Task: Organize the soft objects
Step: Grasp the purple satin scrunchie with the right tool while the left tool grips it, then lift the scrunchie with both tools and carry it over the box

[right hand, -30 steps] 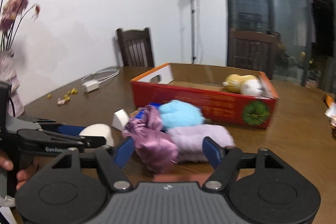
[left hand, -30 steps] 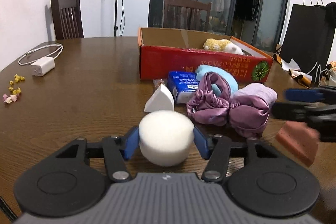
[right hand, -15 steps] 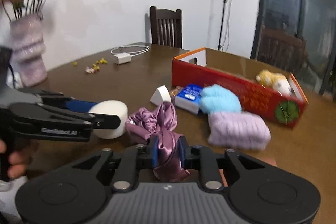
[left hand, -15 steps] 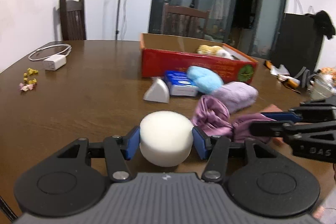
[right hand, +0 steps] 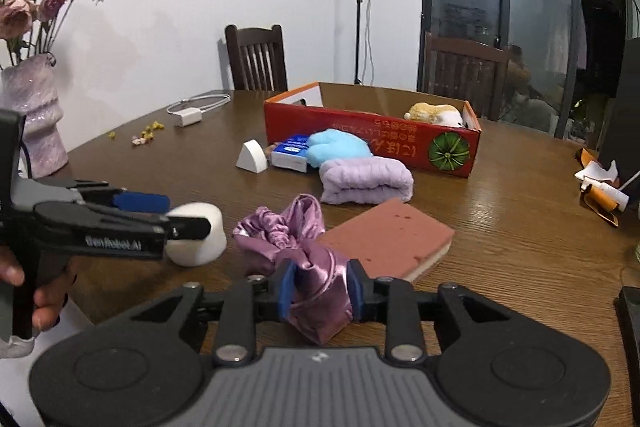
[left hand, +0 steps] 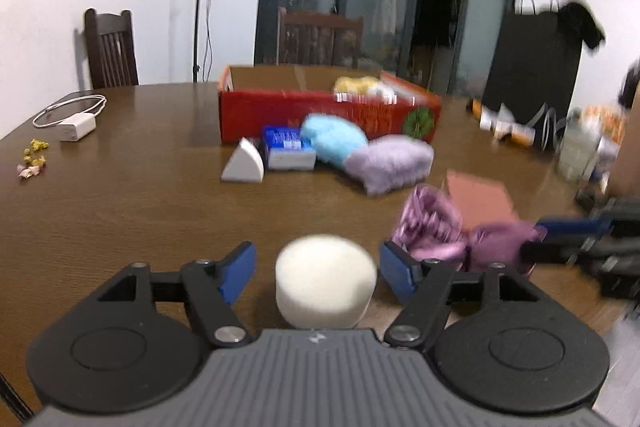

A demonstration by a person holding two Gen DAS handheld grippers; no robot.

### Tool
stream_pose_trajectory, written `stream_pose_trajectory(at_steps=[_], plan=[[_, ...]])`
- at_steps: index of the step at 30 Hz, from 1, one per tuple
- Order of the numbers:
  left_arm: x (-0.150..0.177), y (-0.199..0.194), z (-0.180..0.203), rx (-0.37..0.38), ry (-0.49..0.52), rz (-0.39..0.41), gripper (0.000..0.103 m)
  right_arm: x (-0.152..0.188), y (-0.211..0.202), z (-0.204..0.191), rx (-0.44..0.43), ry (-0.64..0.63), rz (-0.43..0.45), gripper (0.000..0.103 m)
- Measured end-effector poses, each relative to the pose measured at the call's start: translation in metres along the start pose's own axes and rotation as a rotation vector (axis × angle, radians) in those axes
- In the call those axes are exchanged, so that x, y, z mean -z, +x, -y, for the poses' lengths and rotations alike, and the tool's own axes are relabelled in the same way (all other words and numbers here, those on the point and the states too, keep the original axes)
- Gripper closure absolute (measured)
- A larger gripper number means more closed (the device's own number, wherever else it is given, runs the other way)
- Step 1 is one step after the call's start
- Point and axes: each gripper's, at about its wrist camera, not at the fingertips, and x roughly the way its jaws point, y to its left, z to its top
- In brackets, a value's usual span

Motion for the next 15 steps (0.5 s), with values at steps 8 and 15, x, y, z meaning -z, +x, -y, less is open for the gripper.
stream_pose_trajectory(at_steps=[8, 15], plan=[[-0.027, 0.02, 0.035, 0.195, 0.018, -0.05, 0.036, 0.0, -0.002, 0.018, -0.035, 0.157, 0.076, 0.075], [-0.01, 0.046, 0.046, 0.194, 0.018, -0.133, 0.052, 0.012, 0.017, 0.018, -0.024, 0.155, 0.005, 0.075]])
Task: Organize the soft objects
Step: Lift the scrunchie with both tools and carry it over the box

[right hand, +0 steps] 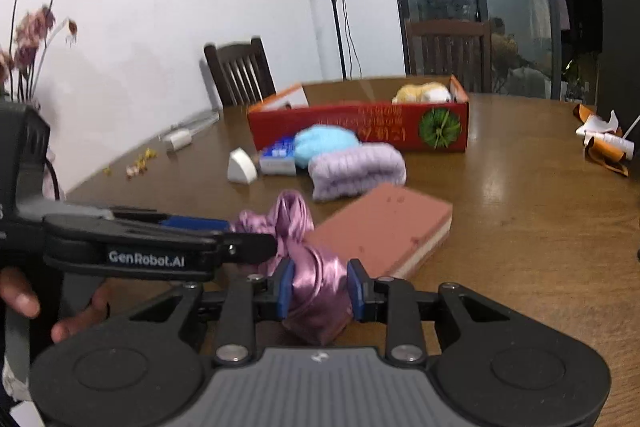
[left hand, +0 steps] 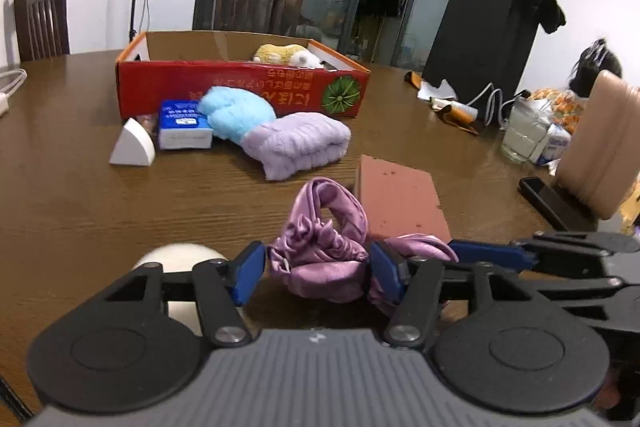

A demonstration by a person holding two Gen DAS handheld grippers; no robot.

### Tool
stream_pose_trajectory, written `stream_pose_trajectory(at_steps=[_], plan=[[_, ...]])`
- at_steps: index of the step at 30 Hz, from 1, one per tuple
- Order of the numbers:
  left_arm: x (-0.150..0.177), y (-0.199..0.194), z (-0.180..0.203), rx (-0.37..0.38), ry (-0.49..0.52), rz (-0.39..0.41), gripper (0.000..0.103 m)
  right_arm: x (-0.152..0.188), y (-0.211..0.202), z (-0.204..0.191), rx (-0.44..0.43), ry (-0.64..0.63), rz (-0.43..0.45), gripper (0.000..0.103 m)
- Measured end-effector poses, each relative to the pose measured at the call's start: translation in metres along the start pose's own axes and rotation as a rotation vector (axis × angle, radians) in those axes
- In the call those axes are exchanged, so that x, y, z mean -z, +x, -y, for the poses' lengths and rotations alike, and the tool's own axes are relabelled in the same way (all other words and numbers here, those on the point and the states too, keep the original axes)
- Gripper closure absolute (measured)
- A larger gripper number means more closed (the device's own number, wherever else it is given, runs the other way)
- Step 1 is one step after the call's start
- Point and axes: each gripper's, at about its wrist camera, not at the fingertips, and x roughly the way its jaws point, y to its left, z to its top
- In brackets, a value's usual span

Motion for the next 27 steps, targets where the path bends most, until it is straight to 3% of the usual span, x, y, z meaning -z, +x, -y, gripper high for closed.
stream_pose_trajectory(at_steps=[3, 6, 8, 13, 17, 22, 27], plan=[[0.004, -0.003, -0.001, 0.011, 0.008, 0.015, 0.067, 0.007, 0.002, 0.005, -0.017, 0.031, -0.008, 0.077], [0.001, -0.007, 0.0, 0.015, 0.01, 0.029, 0.078, 0.008, 0.001, 0.007, -0.04, 0.038, -0.002, 0.091], [-0.004, -0.015, 0.001, 0.007, 0.002, 0.042, 0.085, 0.005, -0.004, 0.005, -0.056, 0.018, 0.007, 0.094], [-0.038, -0.036, -0.01, 0.056, -0.035, 0.137, 0.087, -0.027, -0.019, 0.01, -0.145, -0.024, 0.062, 0.095], [-0.107, -0.022, -0.037, 0.082, -0.033, 0.171, 0.087, -0.091, -0.004, 0.023, -0.194, -0.096, 0.122, 0.095], [-0.202, 0.045, -0.084, 0.009, -0.022, 0.151, 0.088, -0.198, 0.079, 0.046, -0.246, -0.146, 0.099, 0.095], [-0.275, 0.152, -0.152, -0.097, -0.098, 0.014, 0.088, -0.294, 0.227, 0.068, -0.234, -0.111, -0.055, 0.095]])
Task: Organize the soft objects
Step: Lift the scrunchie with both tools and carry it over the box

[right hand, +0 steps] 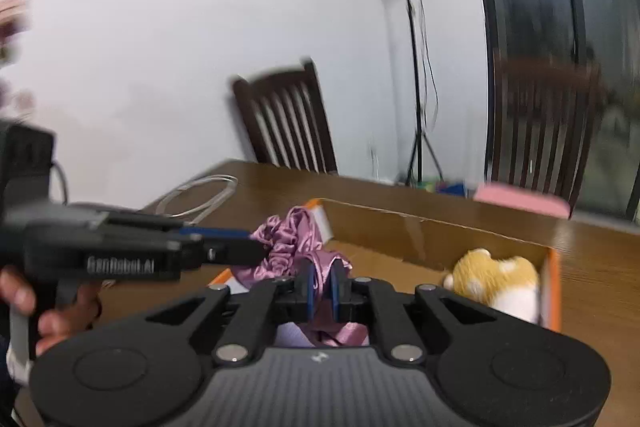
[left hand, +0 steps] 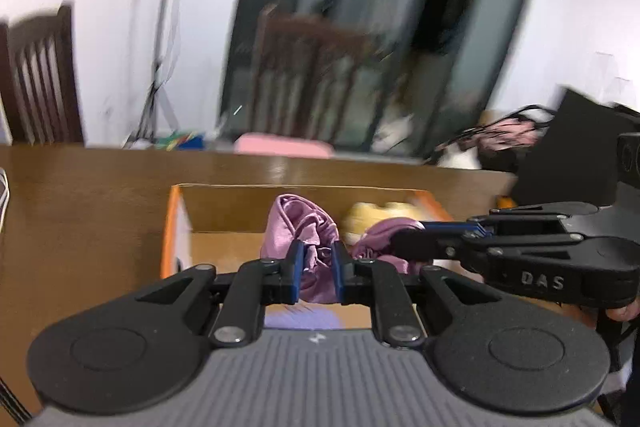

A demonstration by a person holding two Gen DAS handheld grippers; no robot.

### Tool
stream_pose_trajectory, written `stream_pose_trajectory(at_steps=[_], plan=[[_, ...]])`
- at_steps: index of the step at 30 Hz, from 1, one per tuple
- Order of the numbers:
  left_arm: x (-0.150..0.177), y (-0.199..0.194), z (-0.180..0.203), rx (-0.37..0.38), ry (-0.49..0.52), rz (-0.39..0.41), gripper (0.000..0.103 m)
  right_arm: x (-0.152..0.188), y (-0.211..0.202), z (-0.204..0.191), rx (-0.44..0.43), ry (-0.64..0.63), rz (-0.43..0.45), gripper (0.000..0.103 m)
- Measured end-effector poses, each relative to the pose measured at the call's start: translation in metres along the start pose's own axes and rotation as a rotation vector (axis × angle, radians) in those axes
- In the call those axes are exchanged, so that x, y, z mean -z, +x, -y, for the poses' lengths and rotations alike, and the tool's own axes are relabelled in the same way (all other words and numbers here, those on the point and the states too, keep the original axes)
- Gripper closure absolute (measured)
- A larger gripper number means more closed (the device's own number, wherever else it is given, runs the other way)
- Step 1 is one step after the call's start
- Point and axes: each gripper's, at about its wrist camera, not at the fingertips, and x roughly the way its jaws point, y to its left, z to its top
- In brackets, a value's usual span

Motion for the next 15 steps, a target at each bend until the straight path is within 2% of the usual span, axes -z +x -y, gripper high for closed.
stream_pose_trajectory(at_steps=[2, 5, 6, 7, 8, 11, 12, 15], plan=[[-0.014, 0.038, -0.016, -0.039, 0.003, -0.043, 0.088, -0.024, 0.056, 0.025, 0.01, 0.046, -0.069, 0.095], [-0.023, 0.079, -0.034, -0.106, 0.017, -0.083, 0.084, -0.038, 0.123, 0.048, 0.036, 0.107, -0.144, 0.095], [-0.024, 0.088, -0.037, -0.121, 0.019, -0.09, 0.076, -0.04, 0.141, 0.052, 0.047, 0.125, -0.158, 0.091], [-0.023, 0.094, -0.041, -0.126, 0.017, -0.096, 0.072, -0.04, 0.158, 0.057, 0.062, 0.149, -0.174, 0.091], [-0.023, 0.097, -0.043, -0.117, 0.011, -0.099, 0.069, -0.04, 0.169, 0.059, 0.07, 0.161, -0.19, 0.088], [-0.02, 0.091, -0.05, -0.097, 0.006, -0.084, 0.063, -0.034, 0.181, 0.058, 0.073, 0.162, -0.198, 0.067], [-0.019, 0.087, -0.051, -0.098, 0.006, -0.076, 0.058, -0.033, 0.18, 0.057, 0.07, 0.158, -0.195, 0.066], [-0.018, 0.076, -0.049, -0.125, 0.015, -0.065, 0.058, -0.031, 0.17, 0.056, 0.081, 0.156, -0.182, 0.066]])
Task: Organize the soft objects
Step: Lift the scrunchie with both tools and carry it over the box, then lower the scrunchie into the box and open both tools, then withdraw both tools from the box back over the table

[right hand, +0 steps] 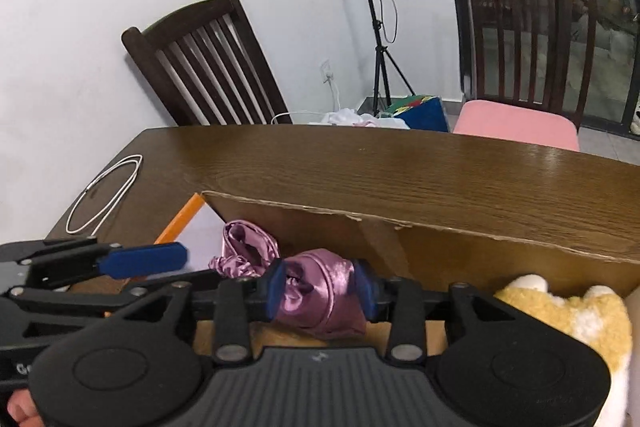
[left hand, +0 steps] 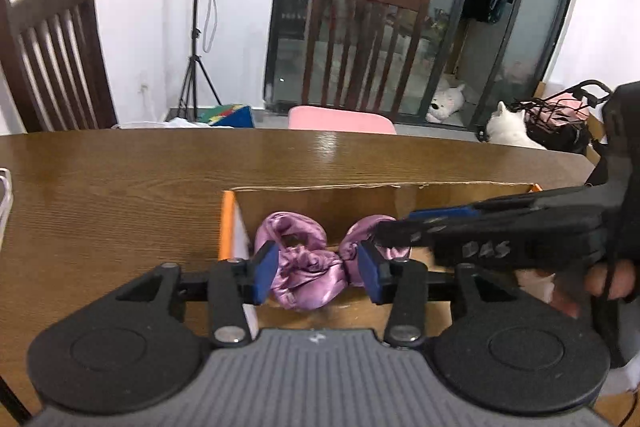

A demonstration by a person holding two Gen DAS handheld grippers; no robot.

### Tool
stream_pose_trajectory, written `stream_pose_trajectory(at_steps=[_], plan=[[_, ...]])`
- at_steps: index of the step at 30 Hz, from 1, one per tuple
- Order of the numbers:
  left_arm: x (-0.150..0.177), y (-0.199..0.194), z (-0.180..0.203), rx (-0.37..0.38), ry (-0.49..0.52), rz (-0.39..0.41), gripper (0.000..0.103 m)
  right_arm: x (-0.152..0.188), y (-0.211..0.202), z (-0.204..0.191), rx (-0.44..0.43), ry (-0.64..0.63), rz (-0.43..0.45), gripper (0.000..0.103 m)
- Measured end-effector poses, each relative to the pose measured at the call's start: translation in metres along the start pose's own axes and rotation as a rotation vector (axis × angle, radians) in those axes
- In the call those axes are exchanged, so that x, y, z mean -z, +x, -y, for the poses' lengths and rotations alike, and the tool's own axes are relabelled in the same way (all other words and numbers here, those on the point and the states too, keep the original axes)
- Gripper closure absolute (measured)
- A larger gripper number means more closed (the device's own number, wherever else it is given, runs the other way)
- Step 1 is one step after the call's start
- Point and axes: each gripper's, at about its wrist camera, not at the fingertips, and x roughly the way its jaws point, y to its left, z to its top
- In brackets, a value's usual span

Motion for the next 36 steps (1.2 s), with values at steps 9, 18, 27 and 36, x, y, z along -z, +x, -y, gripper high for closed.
stream_pose_trajectory(at_steps=[9, 18, 27, 36], plan=[[0.019, -0.137, 0.018, 0.012, 0.061, 0.127, 0.041, 0.006, -0.129, -0.02, 0.048, -0.041, 0.116, 0.045], [0.107, -0.283, 0.075, -0.014, 0.139, 0.337, 0.01, 0.095, -0.284, -0.06, 0.075, -0.084, 0.267, 0.024], [0.24, -0.369, 0.119, -0.019, 0.173, 0.477, 0.001, 0.239, -0.375, -0.124, 0.096, -0.251, 0.423, 0.012], [0.326, -0.4, 0.124, -0.166, 0.166, 0.474, 0.0, 0.362, -0.415, -0.146, 0.159, -0.238, 0.474, 0.01]])
